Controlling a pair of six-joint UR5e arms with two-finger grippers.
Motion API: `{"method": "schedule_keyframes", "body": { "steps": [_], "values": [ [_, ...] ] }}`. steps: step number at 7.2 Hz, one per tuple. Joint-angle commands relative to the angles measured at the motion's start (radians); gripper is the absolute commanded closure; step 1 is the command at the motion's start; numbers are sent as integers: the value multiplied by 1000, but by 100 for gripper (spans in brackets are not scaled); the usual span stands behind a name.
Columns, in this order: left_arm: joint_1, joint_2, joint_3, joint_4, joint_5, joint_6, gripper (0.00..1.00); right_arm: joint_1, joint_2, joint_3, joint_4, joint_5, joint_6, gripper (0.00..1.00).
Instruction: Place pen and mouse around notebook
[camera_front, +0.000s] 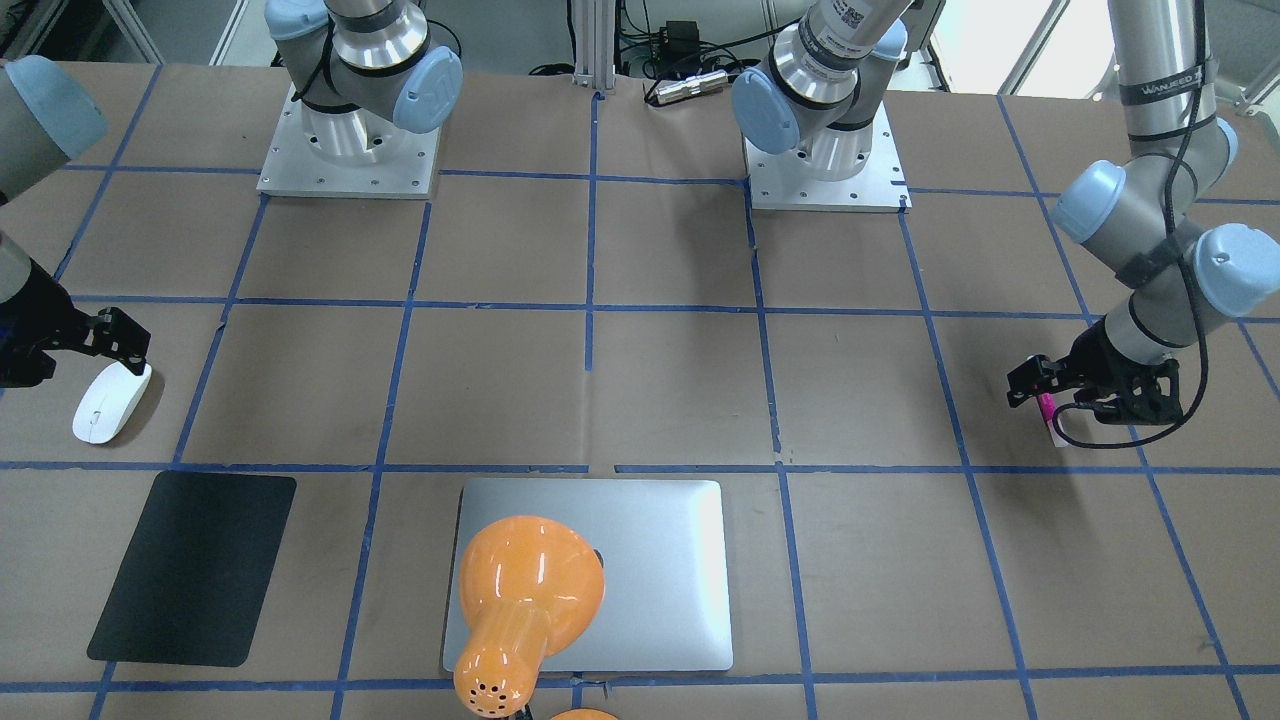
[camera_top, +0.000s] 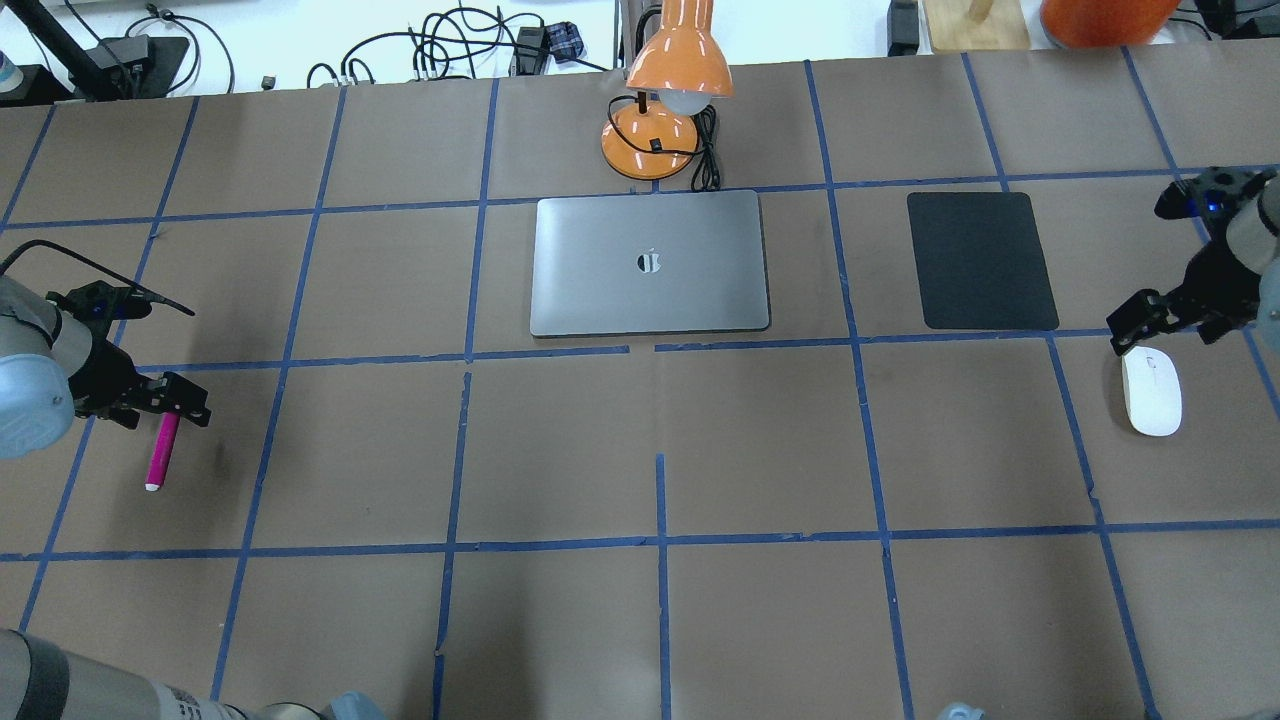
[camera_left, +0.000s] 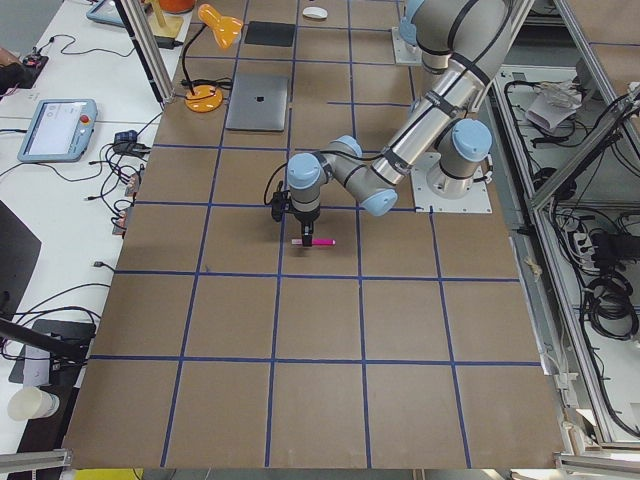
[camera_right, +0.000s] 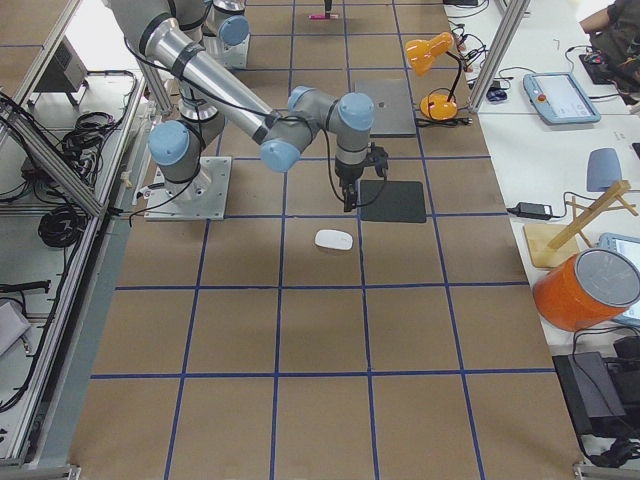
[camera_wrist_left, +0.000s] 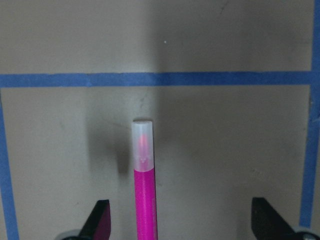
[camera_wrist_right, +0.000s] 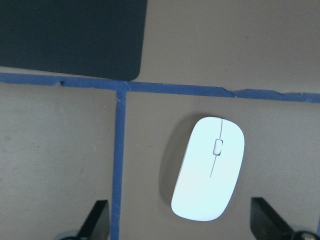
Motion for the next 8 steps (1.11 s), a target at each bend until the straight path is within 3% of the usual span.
{"method": "schedule_keyframes", "body": {
  "steps": [1, 2, 3, 7, 8],
  "values": [
    [4, -18, 4, 10, 1, -1, 55, -54, 72, 44, -87, -5, -19, 0],
    [4, -16, 4, 10, 2, -1, 82, -76, 104, 38, -89, 1, -20, 0],
    [4, -10, 4, 10, 2, -1, 100, -76, 111, 42, -112, -1, -16, 0],
    [6, 7, 10, 5, 4, -4, 100, -76, 172, 41, -170, 14, 0, 0],
    [-10, 18, 45, -63, 4, -65, 100, -76, 177, 34, -170, 13, -2, 0]
  ]
}}
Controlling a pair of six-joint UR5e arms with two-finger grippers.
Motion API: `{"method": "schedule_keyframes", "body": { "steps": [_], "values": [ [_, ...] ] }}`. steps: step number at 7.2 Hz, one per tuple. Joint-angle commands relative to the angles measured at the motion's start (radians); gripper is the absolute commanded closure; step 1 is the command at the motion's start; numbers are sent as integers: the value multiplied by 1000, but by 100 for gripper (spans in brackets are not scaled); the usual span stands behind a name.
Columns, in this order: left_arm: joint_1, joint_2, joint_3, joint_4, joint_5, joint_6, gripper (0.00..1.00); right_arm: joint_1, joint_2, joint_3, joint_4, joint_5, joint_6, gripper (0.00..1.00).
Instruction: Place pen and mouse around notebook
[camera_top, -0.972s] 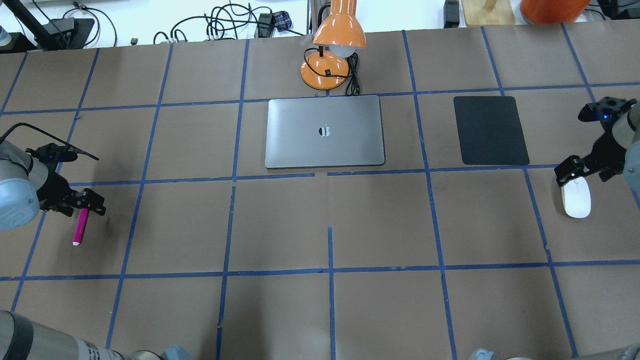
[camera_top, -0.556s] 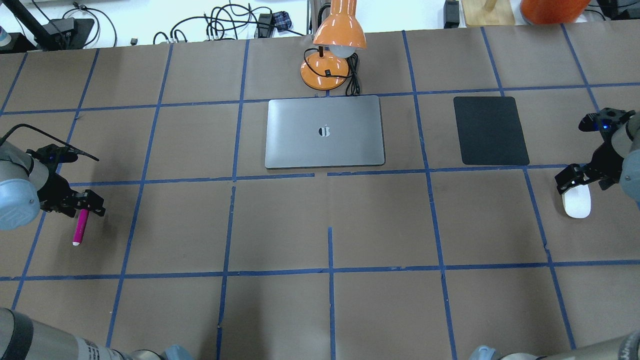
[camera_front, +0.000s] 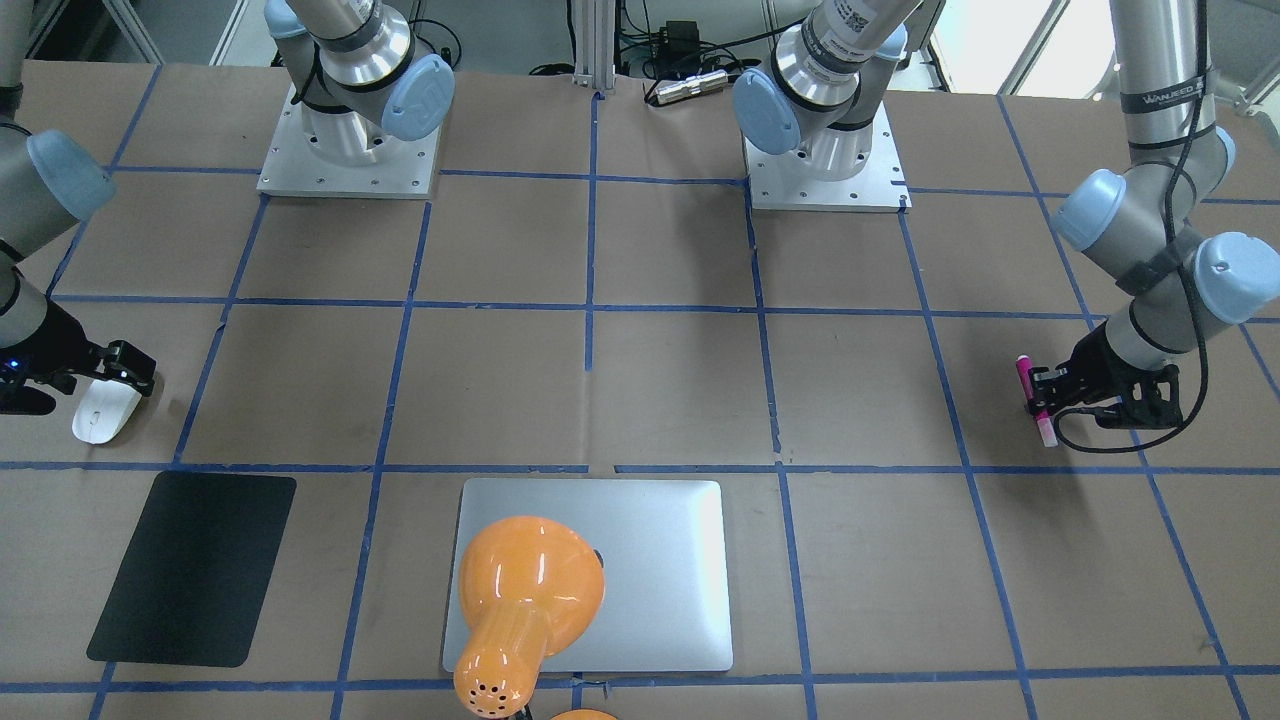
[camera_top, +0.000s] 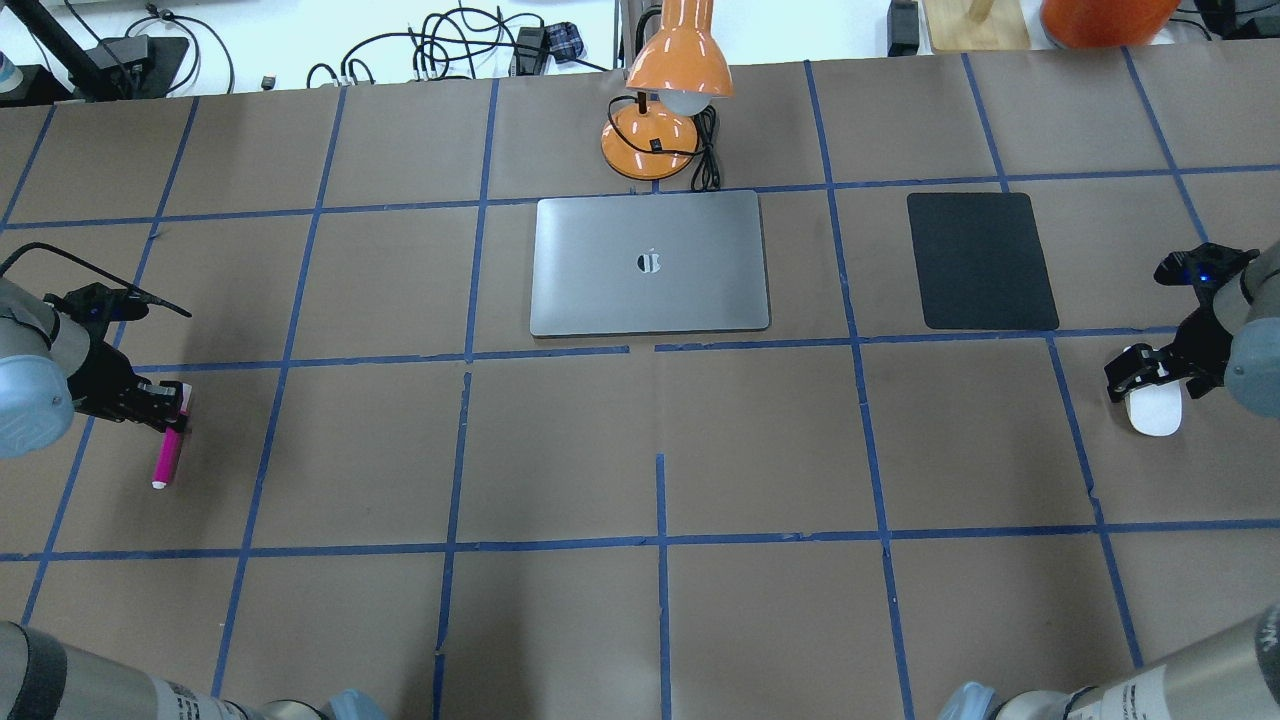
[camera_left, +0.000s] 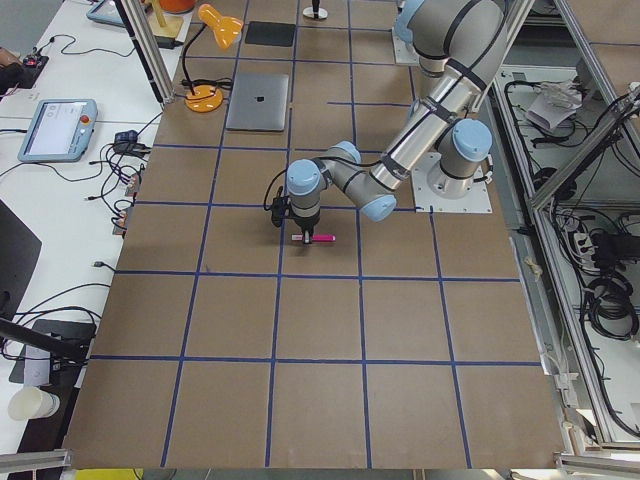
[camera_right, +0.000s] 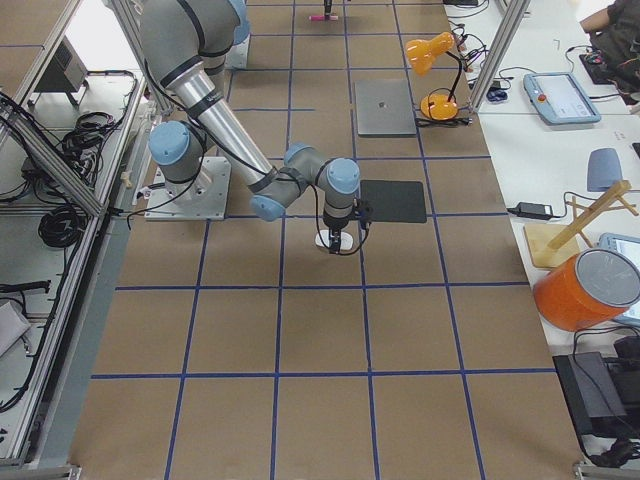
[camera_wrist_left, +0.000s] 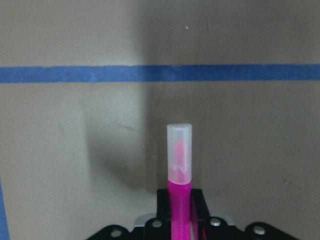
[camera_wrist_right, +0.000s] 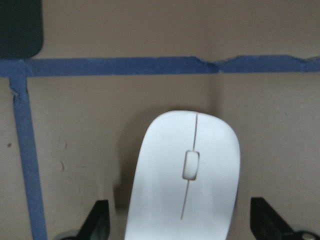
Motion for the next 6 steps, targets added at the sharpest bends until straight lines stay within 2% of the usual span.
{"method": "schedule_keyframes", "body": {
  "steps": [1, 2, 3, 4, 5, 6],
  "values": [
    [-41, 28, 115, -224, -8, -242, 100, 0, 10, -3, -7, 1, 0, 24],
    [-117, 43, 204, -369, -13, -375, 100, 0, 5, -5, -5, 1, 1, 57],
    [-209, 54, 250, -417, -10, -615, 100, 4, -2, -11, -4, 1, 12, 87],
    [-292, 59, 258, -418, -14, -828, 100, 14, -9, -25, 6, 1, 47, 100],
    [-358, 66, 258, -418, -25, -981, 100, 61, -13, -66, 9, 20, 82, 100],
    [-421, 74, 258, -418, -84, -1154, 100, 151, -4, -147, 47, 26, 125, 100]
  ]
}}
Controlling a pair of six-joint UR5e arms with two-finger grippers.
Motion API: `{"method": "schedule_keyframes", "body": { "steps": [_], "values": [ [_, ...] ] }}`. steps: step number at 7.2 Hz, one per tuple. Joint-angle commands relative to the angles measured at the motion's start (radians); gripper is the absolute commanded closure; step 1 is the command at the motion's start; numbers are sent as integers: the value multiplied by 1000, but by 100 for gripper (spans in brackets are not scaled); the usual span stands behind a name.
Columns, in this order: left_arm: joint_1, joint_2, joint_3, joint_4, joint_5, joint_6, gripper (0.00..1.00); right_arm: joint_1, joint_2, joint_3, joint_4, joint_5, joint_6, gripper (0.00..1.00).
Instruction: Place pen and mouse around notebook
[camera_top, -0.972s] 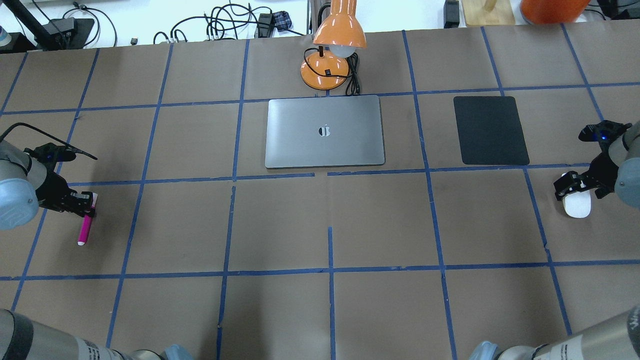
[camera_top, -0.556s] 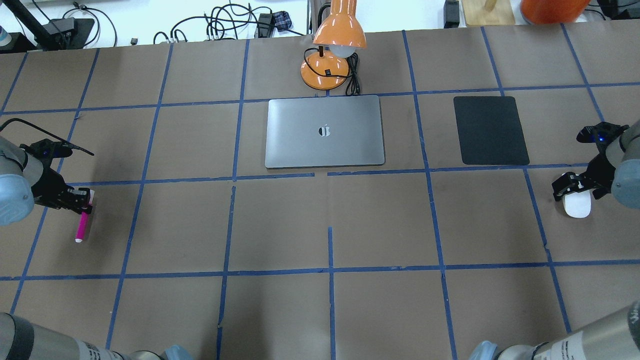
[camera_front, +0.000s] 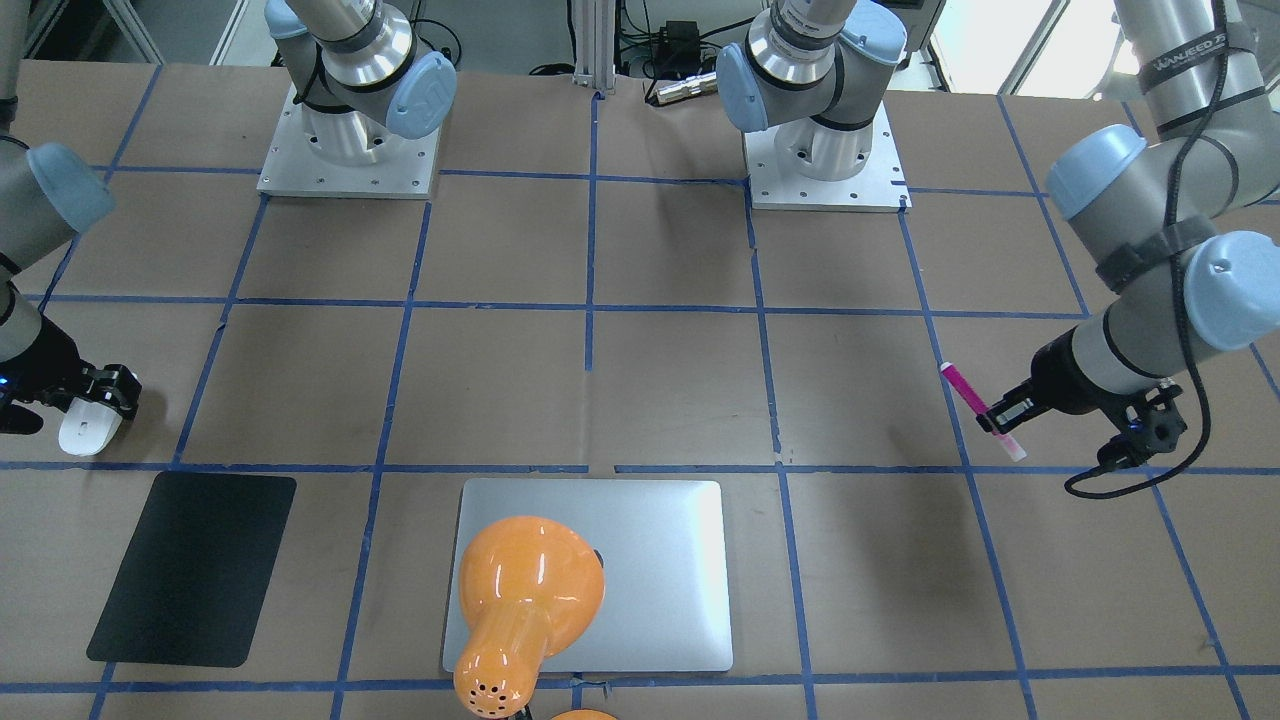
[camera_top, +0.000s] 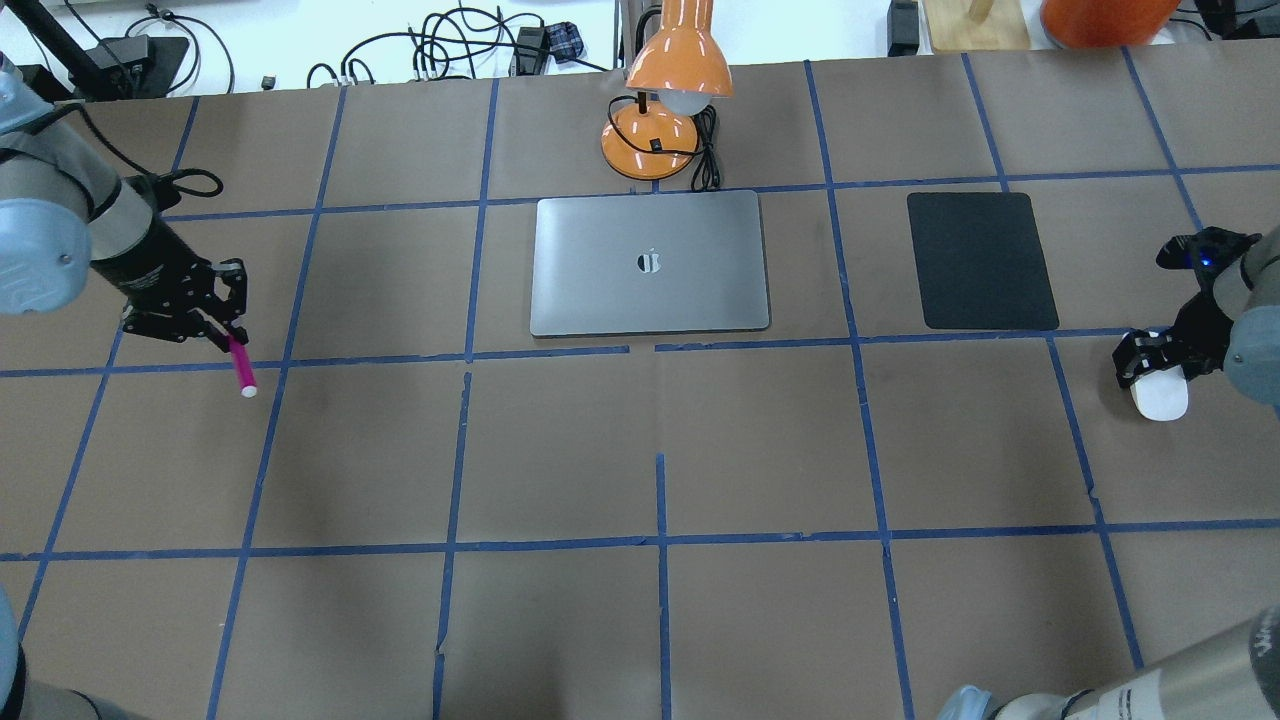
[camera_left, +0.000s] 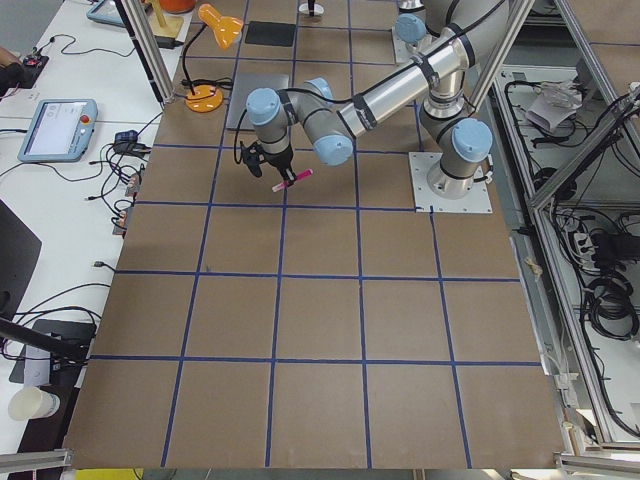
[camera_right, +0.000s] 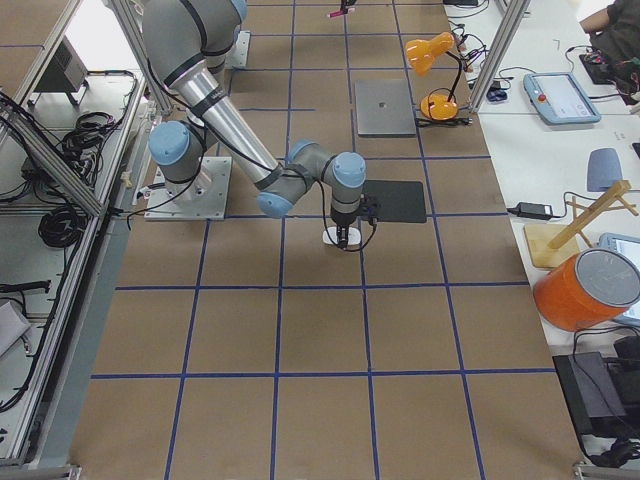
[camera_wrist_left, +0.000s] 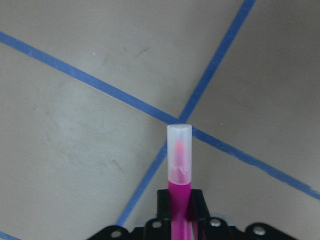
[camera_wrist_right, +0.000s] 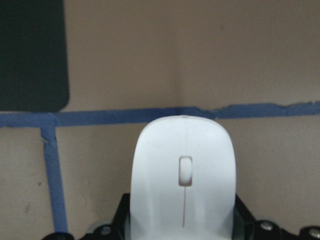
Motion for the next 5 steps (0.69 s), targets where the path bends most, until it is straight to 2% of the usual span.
{"method": "schedule_keyframes", "body": {
  "steps": [1, 2, 3, 4, 5],
  "values": [
    [-161, -8, 6, 12, -66, -422, 100, 161, 22, -161, 105, 22, 85, 100],
    [-216, -31, 3, 49, -115, -555, 100, 239, 80, -232, 127, 22, 215, 100],
    [-271, -45, -2, 116, -120, -688, 100, 282, 142, -298, 126, 22, 233, 100],
    [-337, -61, 0, 129, -120, -781, 100, 290, 203, -317, 129, 20, 242, 100],
    [-429, -76, 4, 153, -152, -921, 100, 292, 208, -320, 130, 22, 230, 100]
  ]
}}
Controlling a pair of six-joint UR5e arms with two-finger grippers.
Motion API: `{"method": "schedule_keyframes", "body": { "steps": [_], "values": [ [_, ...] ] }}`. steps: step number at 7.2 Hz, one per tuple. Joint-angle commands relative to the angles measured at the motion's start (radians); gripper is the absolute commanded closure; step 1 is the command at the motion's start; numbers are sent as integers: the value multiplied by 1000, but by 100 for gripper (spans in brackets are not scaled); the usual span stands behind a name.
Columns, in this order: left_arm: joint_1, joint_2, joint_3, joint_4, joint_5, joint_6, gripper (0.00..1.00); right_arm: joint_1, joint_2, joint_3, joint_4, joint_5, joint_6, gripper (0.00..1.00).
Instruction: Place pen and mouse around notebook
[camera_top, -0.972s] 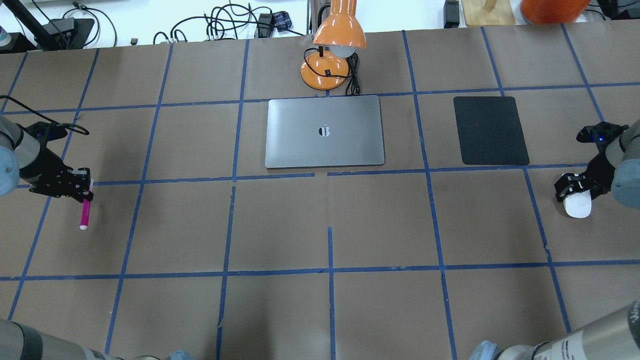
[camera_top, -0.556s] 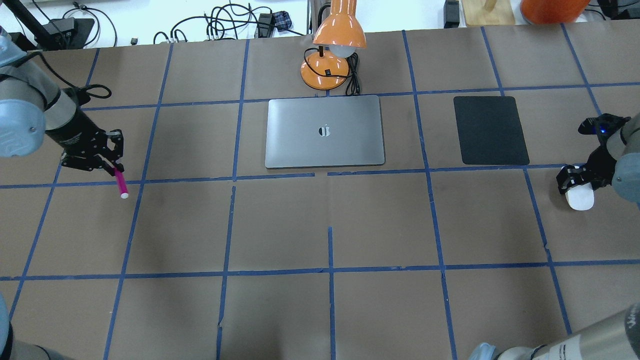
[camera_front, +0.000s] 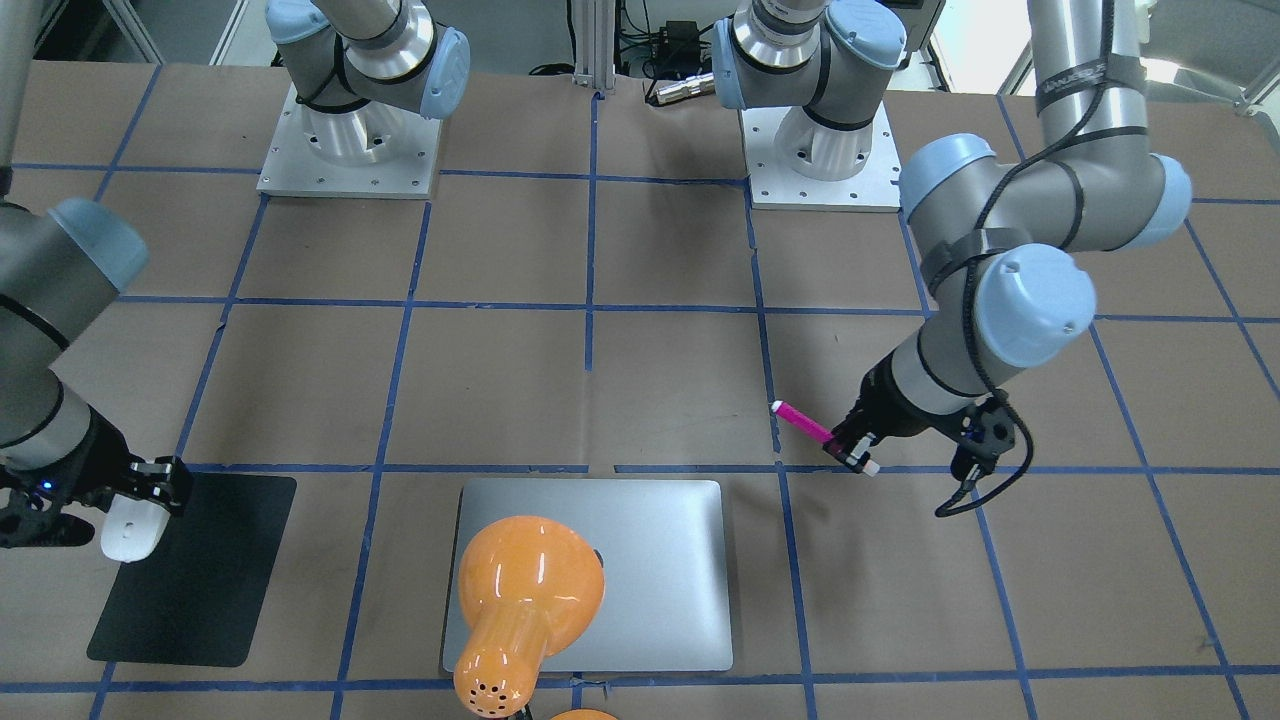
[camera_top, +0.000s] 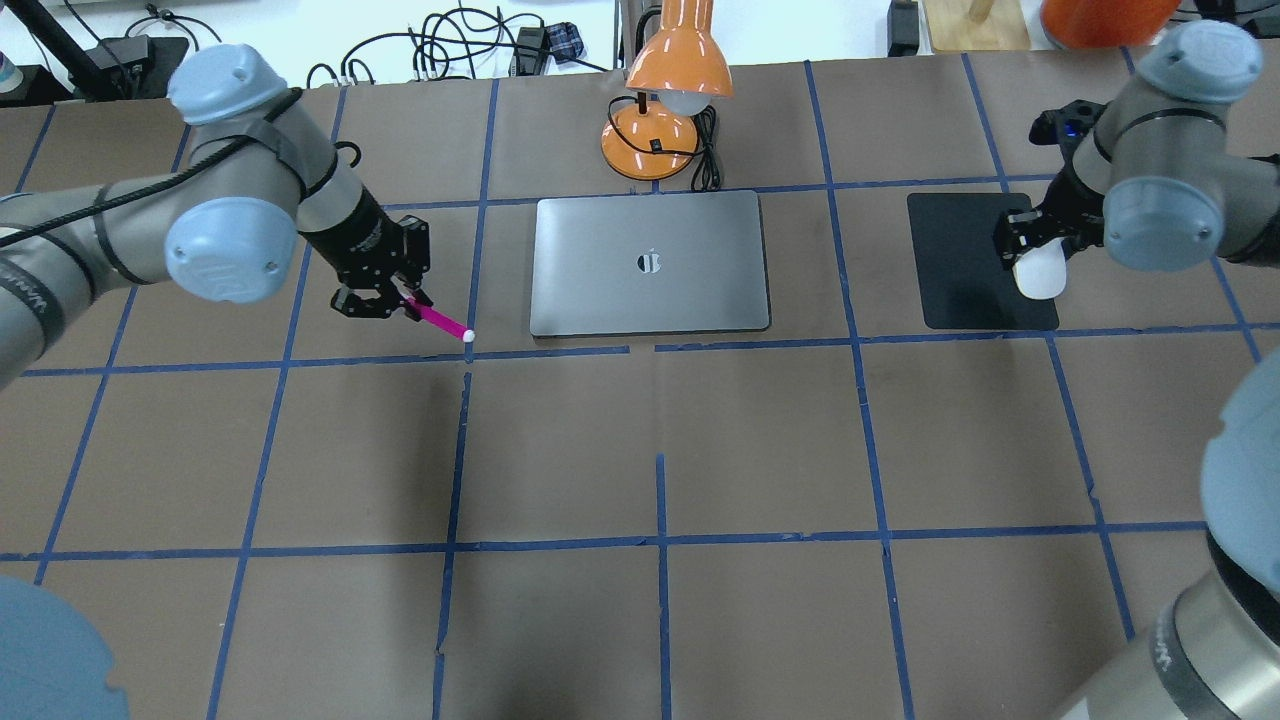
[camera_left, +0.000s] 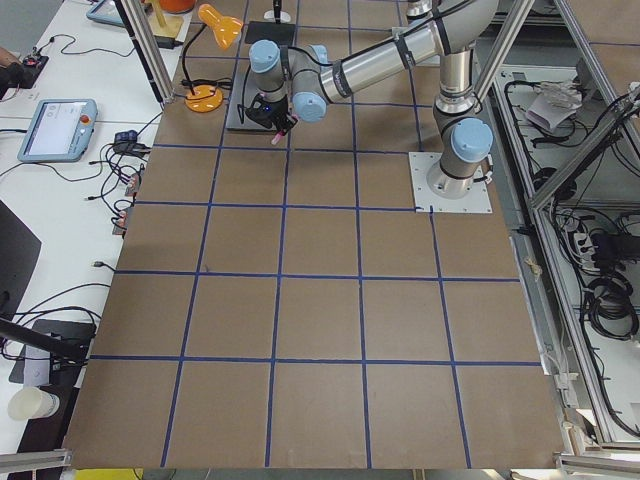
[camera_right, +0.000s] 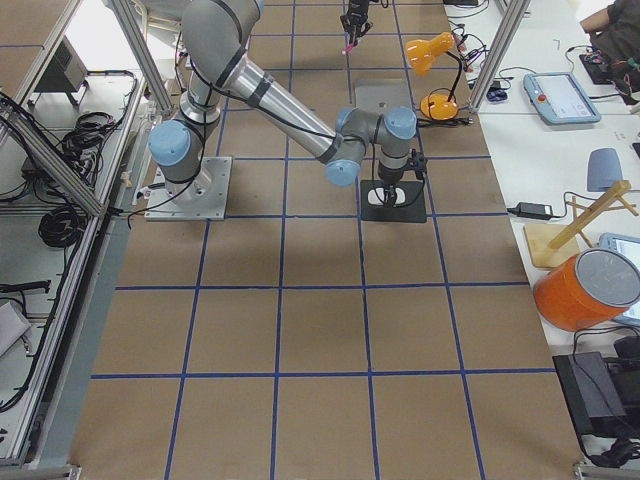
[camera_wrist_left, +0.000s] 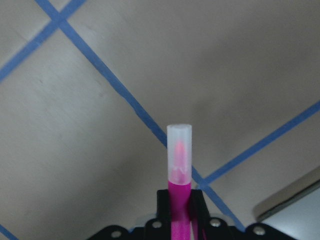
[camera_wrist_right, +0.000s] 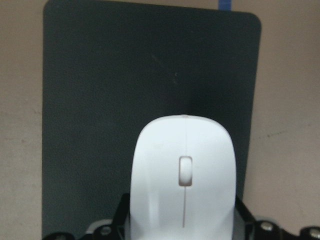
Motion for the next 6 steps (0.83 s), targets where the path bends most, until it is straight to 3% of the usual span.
{"method": "schedule_keyframes", "body": {
  "steps": [1, 2, 3, 4, 6],
  "values": [
    [-195, -44, 0, 81, -51, -323, 100, 16, 41, -19, -3, -1, 3, 100],
    [-276, -67, -4, 119, -42, -417, 100, 16, 44, -22, -12, 1, 6, 71],
    [-335, -99, -18, 122, -22, -451, 100, 16, 47, -22, -20, 2, 6, 10],
    [-355, -112, -26, 136, 25, -482, 100, 16, 46, -20, -31, 2, 9, 0],
    [-365, -129, -70, 142, 24, -586, 100, 16, 39, -22, -22, 13, 15, 0]
  ]
}}
